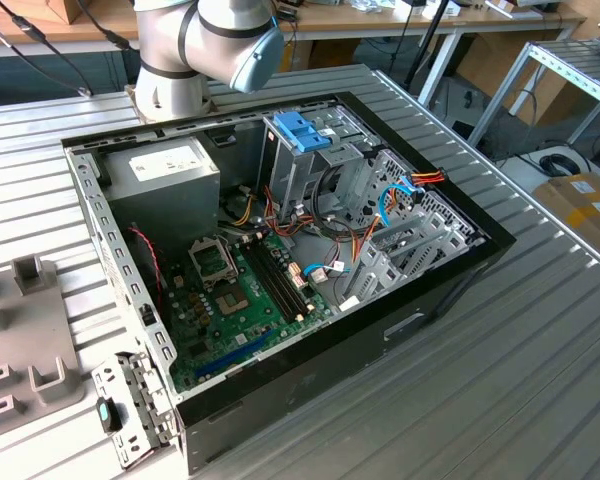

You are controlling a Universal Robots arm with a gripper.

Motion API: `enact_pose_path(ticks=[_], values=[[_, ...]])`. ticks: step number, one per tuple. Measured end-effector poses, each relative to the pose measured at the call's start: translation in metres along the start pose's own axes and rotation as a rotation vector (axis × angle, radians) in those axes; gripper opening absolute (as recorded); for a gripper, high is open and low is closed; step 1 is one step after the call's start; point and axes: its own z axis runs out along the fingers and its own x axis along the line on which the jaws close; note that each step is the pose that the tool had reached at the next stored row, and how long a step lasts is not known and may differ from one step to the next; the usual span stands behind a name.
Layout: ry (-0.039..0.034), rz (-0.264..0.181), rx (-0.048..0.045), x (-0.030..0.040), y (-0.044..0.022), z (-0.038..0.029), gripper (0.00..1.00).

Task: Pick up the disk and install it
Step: 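Pick up the disk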

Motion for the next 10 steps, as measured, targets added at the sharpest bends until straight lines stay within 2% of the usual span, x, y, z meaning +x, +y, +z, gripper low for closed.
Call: enact_pose_path(ticks=[10], values=[[0.0007,-0.043,-0.0012,0.0000,0.0000,0.0000,0.11]])
